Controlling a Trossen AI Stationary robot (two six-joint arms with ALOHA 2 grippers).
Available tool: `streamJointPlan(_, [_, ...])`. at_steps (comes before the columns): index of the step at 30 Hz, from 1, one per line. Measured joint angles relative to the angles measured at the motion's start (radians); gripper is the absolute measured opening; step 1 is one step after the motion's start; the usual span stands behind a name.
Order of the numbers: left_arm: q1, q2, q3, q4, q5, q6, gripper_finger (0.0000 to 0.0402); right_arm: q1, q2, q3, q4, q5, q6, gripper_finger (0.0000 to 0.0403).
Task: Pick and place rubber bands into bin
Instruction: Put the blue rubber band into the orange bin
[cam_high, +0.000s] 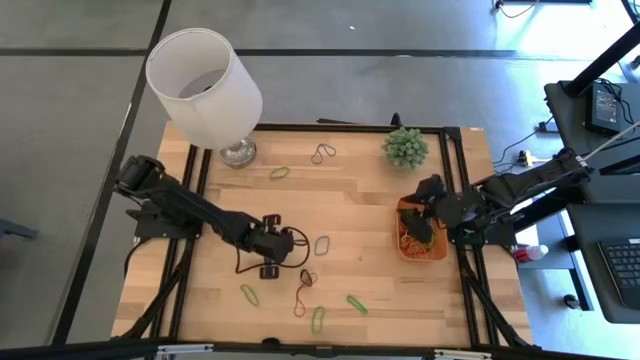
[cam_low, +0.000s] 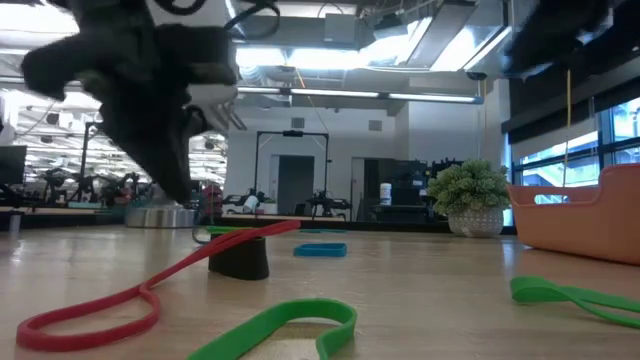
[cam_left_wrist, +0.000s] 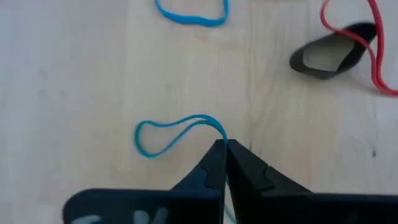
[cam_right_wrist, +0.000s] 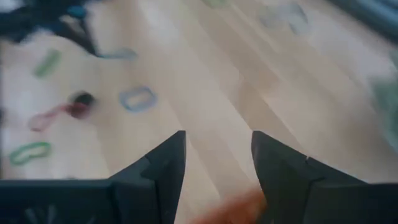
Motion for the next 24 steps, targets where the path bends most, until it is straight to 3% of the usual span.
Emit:
streamJointPlan(5, [-0.001, -0.110, 0.041, -0.030, -0.022, 0.000, 0.0003, 0.000, 0.063, 0.000, 0.303, 0.000, -0.315, 0.0185])
streamJointPlan(11, [-0.001, -0.200, 0.122, -0.038, -0.117, 0.016, 0.0003, 0.000, 0.209, 0.000, 0.704, 0.000, -0.672, 0.0185])
streamJointPlan(15, [0.009, -0.208, 0.188, -0.043, -0.116, 0.078, 0.0003, -0.005, 0.331, 0.002, 0.924, -0.008, -0.809, 0.0185])
streamJointPlan(24, [0.049, -0.209, 0.296, -0.039, -0.065, 0.090, 0.0003, -0.062, 0.597, 0.182, 0.949, -0.109, -0.857, 0.0185])
